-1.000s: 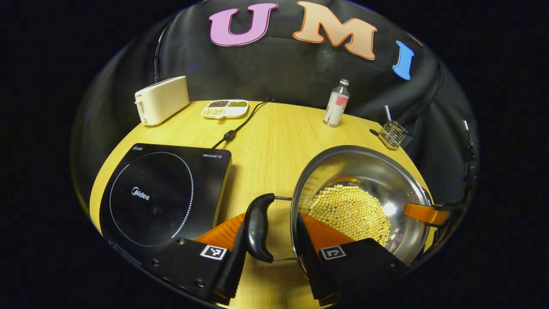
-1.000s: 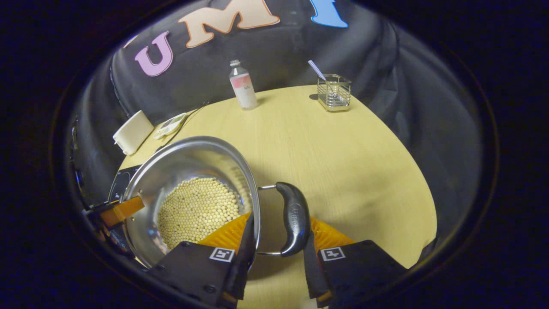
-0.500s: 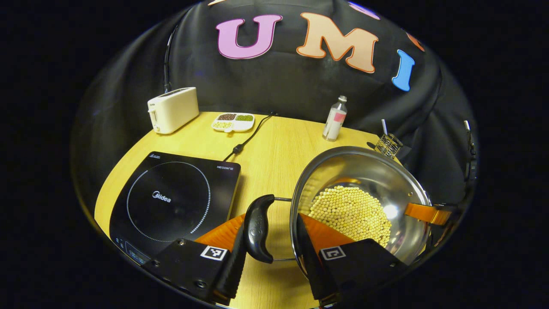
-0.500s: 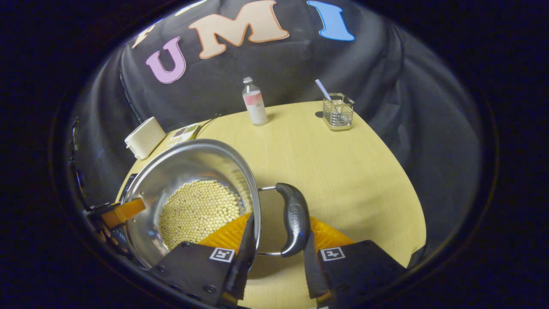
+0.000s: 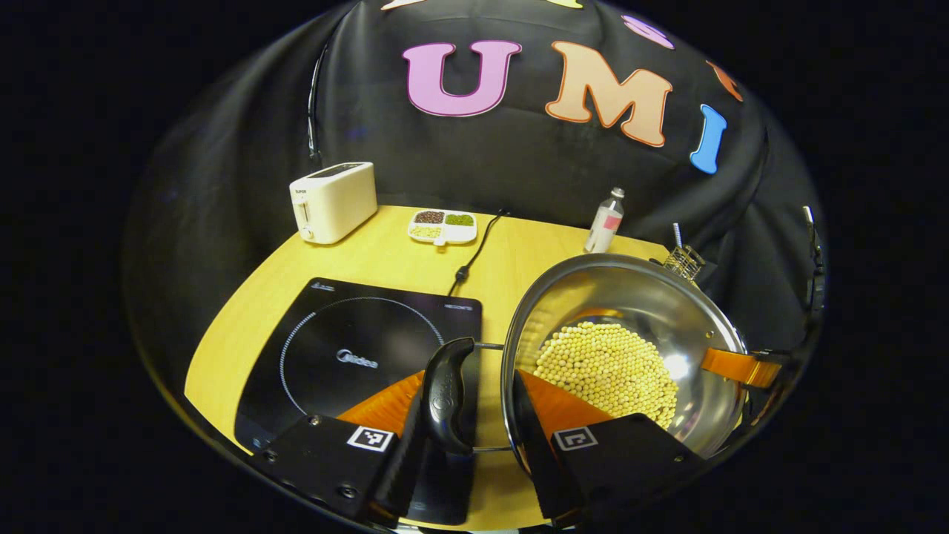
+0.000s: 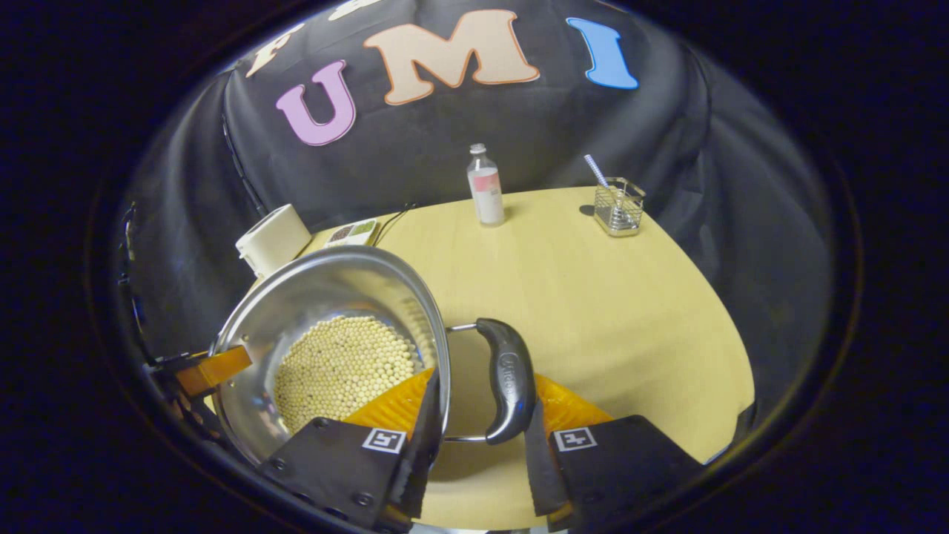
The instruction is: First push the handle of the pot to place it horizontally, then grasp the pot with both hands and set it on the induction cooktop.
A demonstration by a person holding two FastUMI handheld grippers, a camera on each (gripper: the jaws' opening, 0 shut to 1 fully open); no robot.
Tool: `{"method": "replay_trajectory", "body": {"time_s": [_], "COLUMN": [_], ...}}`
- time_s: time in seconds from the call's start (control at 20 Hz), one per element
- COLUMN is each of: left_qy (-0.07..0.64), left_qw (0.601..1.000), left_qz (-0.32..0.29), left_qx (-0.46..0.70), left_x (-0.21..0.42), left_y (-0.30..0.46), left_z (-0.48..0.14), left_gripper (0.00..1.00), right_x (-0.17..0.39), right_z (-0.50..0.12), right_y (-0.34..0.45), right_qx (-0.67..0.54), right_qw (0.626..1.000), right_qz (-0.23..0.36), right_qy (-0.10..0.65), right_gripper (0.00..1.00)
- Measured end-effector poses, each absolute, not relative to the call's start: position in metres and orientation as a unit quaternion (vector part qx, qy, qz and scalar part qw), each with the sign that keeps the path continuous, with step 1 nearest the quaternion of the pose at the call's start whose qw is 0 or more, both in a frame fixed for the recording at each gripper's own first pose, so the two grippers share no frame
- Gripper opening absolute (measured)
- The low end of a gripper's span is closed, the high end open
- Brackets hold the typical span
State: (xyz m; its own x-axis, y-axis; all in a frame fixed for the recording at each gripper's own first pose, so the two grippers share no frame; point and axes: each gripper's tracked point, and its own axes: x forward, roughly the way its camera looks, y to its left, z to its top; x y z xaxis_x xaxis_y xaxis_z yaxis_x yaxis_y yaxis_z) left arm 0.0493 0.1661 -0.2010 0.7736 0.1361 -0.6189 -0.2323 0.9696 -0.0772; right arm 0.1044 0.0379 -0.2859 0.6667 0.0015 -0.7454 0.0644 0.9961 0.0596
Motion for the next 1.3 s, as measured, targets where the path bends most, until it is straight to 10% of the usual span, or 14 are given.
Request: {"method": "replay_trajectory", "body": {"time_s": [1.3], "left_qy": [0.342], "left_qw": [0.931], "left_qz": [0.118], "left_qx": [-0.057], "left_x": [0.015], "left_y": [0.391], "left_z": [-0.212], "left_gripper": [0.66], "right_x": [0.109], "right_z": [-0.335], "right_y": [0.272], "right_qx": [0.058], "right_qw": [0.900], "right_qz": [-0.022], "right_qy": [0.431], "right_gripper": [0.53]}}
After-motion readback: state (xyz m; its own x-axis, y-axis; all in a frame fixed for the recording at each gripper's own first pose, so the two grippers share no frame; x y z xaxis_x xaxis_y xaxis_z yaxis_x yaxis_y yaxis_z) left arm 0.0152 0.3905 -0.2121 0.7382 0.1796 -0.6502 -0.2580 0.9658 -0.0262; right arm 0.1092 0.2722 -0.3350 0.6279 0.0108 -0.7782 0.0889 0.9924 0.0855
